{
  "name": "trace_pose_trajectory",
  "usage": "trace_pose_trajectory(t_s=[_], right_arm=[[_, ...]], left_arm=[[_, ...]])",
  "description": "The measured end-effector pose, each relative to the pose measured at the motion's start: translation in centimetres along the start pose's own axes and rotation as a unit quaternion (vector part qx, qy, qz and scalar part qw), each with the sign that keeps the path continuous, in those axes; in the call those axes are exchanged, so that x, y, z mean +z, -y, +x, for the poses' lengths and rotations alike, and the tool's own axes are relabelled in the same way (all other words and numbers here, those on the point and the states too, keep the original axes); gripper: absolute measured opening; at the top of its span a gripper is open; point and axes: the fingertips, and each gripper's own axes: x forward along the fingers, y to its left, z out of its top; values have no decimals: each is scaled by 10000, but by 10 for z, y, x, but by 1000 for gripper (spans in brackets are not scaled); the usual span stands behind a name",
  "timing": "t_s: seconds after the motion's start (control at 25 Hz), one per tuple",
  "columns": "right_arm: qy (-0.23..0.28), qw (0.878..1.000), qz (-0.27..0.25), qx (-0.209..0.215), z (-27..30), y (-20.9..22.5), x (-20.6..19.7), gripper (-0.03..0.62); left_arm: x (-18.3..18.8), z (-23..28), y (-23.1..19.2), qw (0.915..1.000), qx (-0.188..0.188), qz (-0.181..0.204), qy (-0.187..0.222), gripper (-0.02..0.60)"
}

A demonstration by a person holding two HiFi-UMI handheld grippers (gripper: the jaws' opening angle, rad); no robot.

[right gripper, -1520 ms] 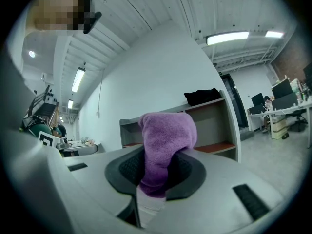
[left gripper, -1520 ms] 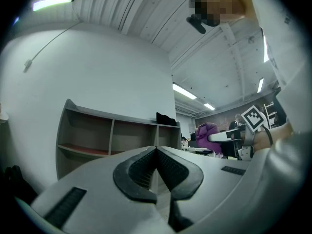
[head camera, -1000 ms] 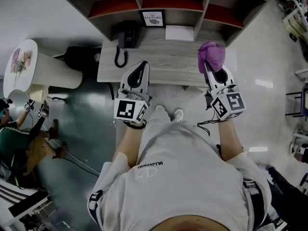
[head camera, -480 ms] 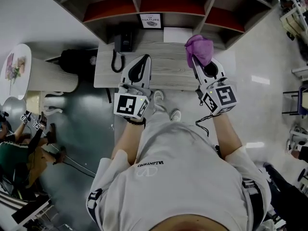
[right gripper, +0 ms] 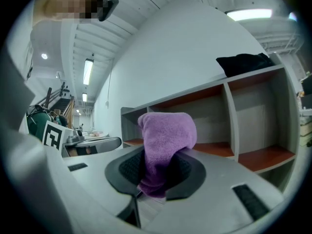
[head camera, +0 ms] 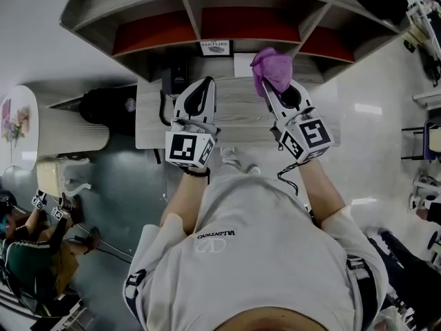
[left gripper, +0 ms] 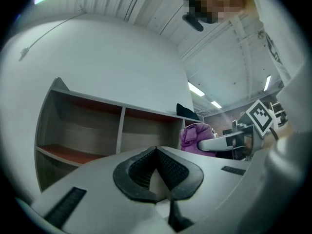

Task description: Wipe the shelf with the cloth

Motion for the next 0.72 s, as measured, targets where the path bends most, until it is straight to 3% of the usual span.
trace_pose_trajectory(t_s=[0.36,0.72], right_arm=[[-111,9999,21,-27,93,1,-4,81],[-208,9995,208,81,159,2,-12,81]], left_arm=[[-30,50,-54,9995,-224,-186,-104,-2],[-44,81,-83,9985,-427,-281,-175,-2]])
